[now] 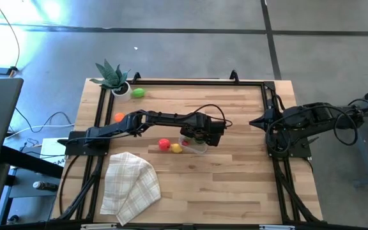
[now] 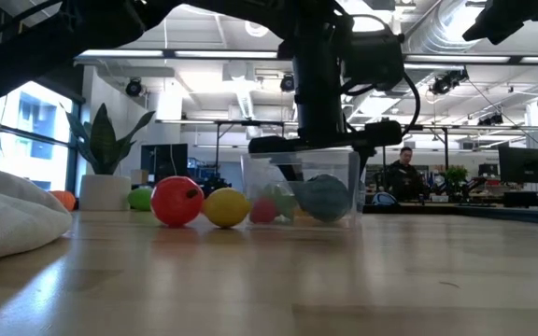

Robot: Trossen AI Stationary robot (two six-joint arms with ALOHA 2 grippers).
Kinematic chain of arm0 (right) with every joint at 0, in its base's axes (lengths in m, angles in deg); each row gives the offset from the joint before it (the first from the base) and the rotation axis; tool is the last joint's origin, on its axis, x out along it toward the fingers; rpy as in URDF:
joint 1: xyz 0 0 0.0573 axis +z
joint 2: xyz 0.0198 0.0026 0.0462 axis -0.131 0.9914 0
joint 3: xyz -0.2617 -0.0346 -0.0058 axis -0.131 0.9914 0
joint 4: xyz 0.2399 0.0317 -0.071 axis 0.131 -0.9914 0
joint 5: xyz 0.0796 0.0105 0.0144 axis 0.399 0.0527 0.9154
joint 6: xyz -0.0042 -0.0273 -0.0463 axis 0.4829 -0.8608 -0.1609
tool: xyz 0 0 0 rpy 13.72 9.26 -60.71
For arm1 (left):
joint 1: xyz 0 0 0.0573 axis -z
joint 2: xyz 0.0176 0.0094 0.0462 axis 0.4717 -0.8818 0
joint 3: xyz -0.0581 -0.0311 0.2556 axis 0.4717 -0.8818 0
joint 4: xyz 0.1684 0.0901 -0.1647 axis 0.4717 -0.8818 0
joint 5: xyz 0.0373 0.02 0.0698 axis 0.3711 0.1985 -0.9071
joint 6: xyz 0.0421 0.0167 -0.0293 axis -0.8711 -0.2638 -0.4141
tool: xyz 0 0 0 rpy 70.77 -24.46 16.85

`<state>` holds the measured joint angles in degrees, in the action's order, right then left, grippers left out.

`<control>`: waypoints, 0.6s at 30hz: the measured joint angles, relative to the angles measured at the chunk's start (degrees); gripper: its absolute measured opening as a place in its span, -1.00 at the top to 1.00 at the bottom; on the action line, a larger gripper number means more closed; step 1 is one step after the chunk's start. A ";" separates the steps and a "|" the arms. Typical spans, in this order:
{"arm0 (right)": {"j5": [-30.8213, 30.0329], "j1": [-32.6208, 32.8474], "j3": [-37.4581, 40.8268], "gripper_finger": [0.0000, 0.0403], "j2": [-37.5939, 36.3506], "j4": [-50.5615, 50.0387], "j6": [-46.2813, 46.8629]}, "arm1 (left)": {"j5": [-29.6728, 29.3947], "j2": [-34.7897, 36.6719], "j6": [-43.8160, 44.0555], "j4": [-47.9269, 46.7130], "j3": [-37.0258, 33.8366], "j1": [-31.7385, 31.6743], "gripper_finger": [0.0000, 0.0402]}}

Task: Pick and placing Produce into tupperware
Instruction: Put the watermelon into the transparent bin

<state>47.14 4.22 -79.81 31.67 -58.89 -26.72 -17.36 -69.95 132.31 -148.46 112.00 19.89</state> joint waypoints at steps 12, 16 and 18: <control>0.00 -0.01 0.00 0.94 -0.01 0.01 0.00 | -0.04 0.11 -0.24 -0.04 0.00 0.00 -0.84; 0.01 -0.02 0.00 0.94 -0.01 0.00 0.00 | -0.17 0.11 -0.24 -0.41 0.39 0.00 -0.83; 0.01 -0.01 0.00 0.94 0.01 0.00 0.00 | -0.31 0.11 -0.20 -1.02 1.23 0.02 -0.80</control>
<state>47.14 4.21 -79.81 31.68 -58.89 -26.72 -17.67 -69.85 132.11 -149.48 113.23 19.92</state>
